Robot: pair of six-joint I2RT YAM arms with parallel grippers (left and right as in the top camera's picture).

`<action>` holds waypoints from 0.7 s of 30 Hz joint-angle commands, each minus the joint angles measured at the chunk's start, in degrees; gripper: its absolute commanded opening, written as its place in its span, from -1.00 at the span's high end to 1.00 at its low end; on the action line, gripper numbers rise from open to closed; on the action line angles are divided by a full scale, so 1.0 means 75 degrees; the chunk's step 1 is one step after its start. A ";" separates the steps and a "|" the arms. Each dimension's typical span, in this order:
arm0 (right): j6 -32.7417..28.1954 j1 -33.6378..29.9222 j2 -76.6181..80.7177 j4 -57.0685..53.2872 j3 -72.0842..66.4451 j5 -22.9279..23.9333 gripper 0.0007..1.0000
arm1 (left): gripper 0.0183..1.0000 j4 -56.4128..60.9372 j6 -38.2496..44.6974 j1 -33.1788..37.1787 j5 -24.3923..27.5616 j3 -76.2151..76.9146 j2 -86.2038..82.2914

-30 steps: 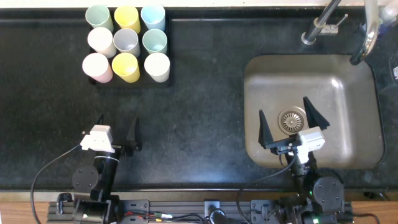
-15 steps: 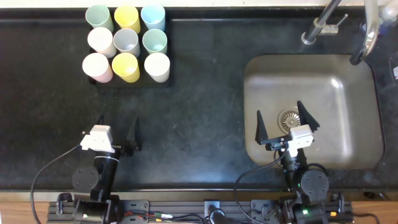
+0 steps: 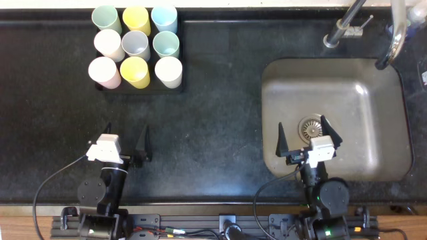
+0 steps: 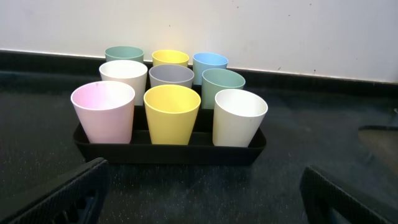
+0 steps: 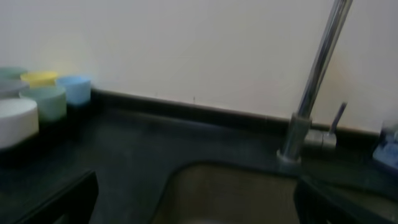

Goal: Store Cups

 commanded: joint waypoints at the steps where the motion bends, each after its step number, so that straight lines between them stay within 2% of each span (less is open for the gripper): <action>1: -0.0020 -0.0017 -0.0067 -0.0096 -0.0102 0.0058 -1.00 | -1.00 -0.0020 0.0082 0.0055 0.0122 -0.0009 -0.0061; 21: -0.0020 -0.0017 -0.0064 -0.0085 -0.0102 0.0055 -0.99 | -1.00 -0.0020 0.0082 0.0055 0.0125 -0.0009 -0.0061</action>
